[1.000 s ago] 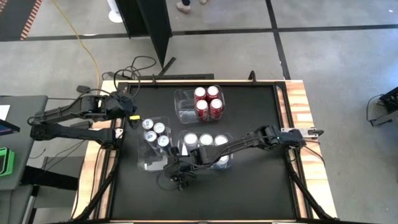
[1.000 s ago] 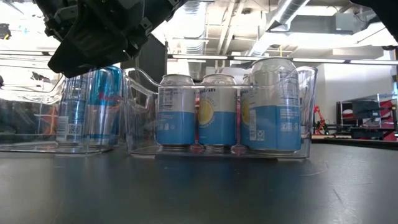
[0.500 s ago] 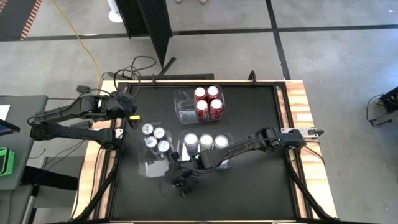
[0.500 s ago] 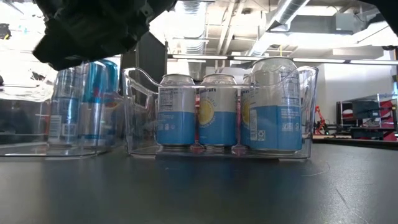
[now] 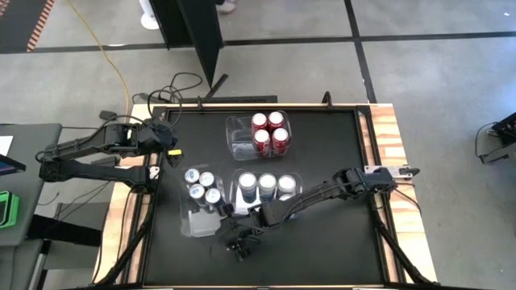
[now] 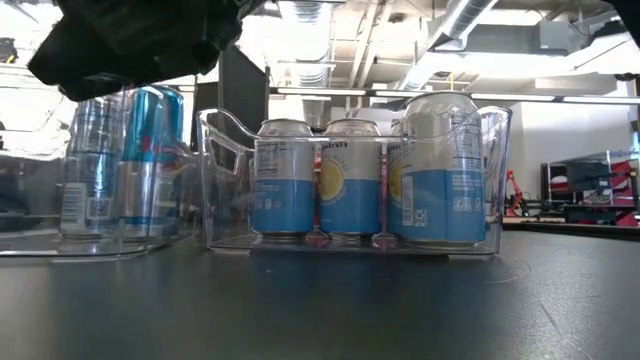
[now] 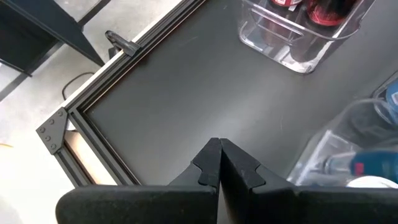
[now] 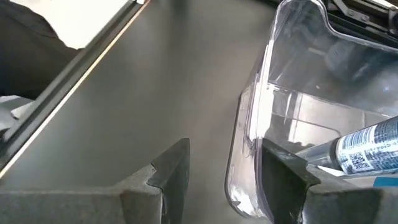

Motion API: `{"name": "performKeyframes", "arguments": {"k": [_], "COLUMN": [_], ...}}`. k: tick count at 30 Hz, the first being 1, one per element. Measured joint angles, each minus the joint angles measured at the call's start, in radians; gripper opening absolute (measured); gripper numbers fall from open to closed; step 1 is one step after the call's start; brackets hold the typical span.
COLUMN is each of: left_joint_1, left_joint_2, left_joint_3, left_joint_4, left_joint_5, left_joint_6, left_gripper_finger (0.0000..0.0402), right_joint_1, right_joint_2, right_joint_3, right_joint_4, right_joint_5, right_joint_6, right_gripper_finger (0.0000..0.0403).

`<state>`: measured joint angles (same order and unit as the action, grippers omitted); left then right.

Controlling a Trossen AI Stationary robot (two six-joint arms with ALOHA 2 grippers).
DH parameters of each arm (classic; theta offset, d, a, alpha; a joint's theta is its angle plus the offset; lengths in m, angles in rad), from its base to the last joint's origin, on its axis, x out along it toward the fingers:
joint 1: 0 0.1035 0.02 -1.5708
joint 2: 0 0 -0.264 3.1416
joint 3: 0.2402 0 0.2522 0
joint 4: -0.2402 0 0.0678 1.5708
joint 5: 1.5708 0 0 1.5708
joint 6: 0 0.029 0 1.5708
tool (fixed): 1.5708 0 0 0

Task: Sort soda cans
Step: Move the middle left transparent bin to the bottom of the table

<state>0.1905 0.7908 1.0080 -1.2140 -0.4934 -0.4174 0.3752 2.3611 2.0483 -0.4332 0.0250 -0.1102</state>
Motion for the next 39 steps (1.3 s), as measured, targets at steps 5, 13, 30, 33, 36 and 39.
{"name": "performKeyframes", "arguments": {"k": [5, 13, 30, 33, 36, 39], "left_joint_1": [0.0, 0.0, 0.0, 0.0, 0.0, 0.0], "left_joint_2": [0.0, 0.0, 0.0, 0.0, 0.0, 0.0], "left_joint_3": [0.0, 0.0, 0.0, 0.0, 0.0, 0.0], "left_joint_4": [0.0, -0.009, -0.01, -0.01, -0.01, -0.011], "left_joint_5": [0.018, 0.03, 0.123, 0.123, 0.124, 0.126], "left_joint_6": [-0.004, -0.026, -0.043, -0.043, -0.043, -0.043], "left_gripper_finger": [0.0, 0.0, 0.0, 0.0, 0.0, 0.0], "right_joint_1": [0.018, 0.044, 0.099, 0.107, 0.116, 0.123], "right_joint_2": [0.0, -0.005, -0.039, -0.049, -0.057, -0.059], "right_joint_3": [0.0, 0.0, 0.0, -0.001, -0.001, -0.001], "right_joint_4": [-0.001, -0.037, -0.131, -0.168, -0.196, -0.216], "right_joint_5": [0.001, 0.008, -0.001, -0.01, -0.01, -0.005], "right_joint_6": [0.007, 0.055, 0.126, 0.145, 0.16, 0.179], "right_gripper_finger": [0.0194, 0.0194, 0.0194, 0.0194, 0.0194, 0.0194]}}
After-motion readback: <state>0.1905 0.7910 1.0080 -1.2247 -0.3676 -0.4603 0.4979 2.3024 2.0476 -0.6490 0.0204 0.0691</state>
